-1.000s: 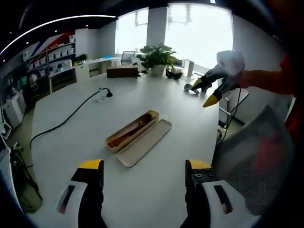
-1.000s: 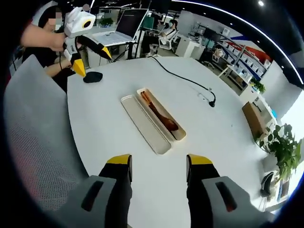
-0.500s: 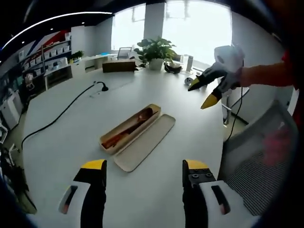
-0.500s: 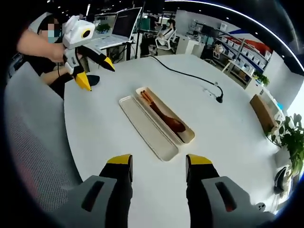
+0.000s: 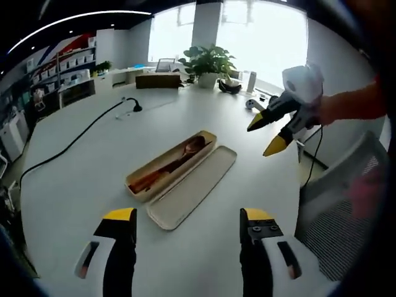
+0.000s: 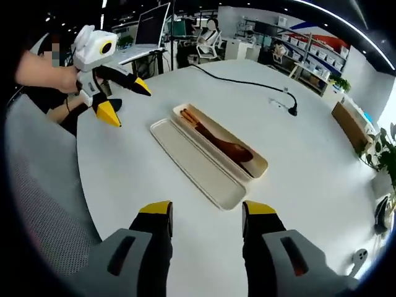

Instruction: Arrange the utensils inside the cutlery case until each visible utensil rests in its matching compartment.

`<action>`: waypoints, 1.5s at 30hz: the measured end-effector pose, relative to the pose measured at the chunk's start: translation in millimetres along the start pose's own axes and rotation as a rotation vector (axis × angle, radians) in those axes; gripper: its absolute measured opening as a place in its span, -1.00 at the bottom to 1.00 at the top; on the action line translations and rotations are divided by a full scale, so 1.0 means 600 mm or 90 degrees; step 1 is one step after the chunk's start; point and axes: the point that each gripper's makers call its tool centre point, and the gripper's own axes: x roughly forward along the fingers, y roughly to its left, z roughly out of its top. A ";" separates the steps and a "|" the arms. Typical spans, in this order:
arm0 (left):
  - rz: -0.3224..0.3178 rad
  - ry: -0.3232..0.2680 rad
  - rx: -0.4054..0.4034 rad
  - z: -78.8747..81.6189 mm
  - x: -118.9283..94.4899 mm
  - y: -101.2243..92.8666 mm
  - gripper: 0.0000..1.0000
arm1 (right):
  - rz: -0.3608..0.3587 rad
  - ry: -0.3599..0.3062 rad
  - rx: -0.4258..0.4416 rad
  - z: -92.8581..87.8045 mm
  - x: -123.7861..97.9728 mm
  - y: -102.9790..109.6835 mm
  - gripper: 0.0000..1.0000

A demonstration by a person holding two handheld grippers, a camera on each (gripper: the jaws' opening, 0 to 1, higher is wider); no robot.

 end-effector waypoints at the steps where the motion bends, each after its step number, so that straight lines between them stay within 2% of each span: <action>1: 0.001 0.002 0.007 -0.002 0.002 0.001 0.39 | 0.001 0.001 -0.001 0.002 0.000 -0.001 -0.14; 5: -0.002 0.006 -0.007 -0.008 0.014 0.006 0.39 | 0.013 -0.006 0.005 0.009 0.004 -0.005 -0.16; 9: -0.005 0.018 -0.005 -0.017 0.026 0.005 0.37 | 0.021 0.016 -0.023 0.001 0.016 -0.013 -0.16; 14: -0.006 0.025 -0.018 -0.022 0.035 0.010 0.37 | 0.024 0.023 0.008 0.000 0.022 -0.029 -0.14; 19: -0.003 0.031 -0.013 -0.025 0.038 0.012 0.37 | 0.030 0.026 0.025 -0.008 0.029 -0.024 -0.13; 22: 0.001 0.043 -0.017 -0.031 0.041 0.015 0.35 | 0.022 0.030 0.019 -0.012 0.031 -0.023 -0.16; 24: 0.000 0.029 -0.021 -0.025 0.042 0.015 0.35 | 0.027 0.006 -0.002 -0.002 0.033 -0.016 -0.15; 27: 0.000 0.033 -0.035 -0.028 0.049 0.019 0.36 | 0.034 0.030 -0.025 -0.009 0.042 -0.013 -0.15; 31: 0.007 0.049 -0.048 -0.041 0.064 0.027 0.37 | 0.030 0.048 0.015 -0.025 0.059 -0.028 -0.09; 32: 0.008 0.050 -0.048 -0.042 0.065 0.028 0.37 | 0.033 0.045 0.062 -0.029 0.062 -0.032 -0.09; 34: 0.011 0.051 -0.057 -0.045 0.067 0.028 0.37 | 0.044 0.028 0.091 -0.024 0.064 -0.032 -0.07; 39: 0.021 0.063 -0.077 -0.050 0.074 0.031 0.36 | 0.042 0.044 0.067 -0.034 0.073 -0.042 -0.03; 41: 0.040 0.043 -0.090 -0.043 0.074 0.039 0.36 | 0.044 0.039 0.072 -0.031 0.075 -0.046 -0.01; 42: 0.036 0.026 -0.109 -0.037 0.077 0.037 0.38 | 0.044 0.034 0.076 -0.028 0.076 -0.047 0.00; 43: 0.020 0.038 -0.119 -0.043 0.081 0.030 0.40 | 0.047 0.030 0.085 -0.024 0.077 -0.047 0.00; 45: 0.024 0.051 -0.103 -0.050 0.085 0.029 0.40 | 0.046 0.032 0.083 -0.025 0.082 -0.050 0.02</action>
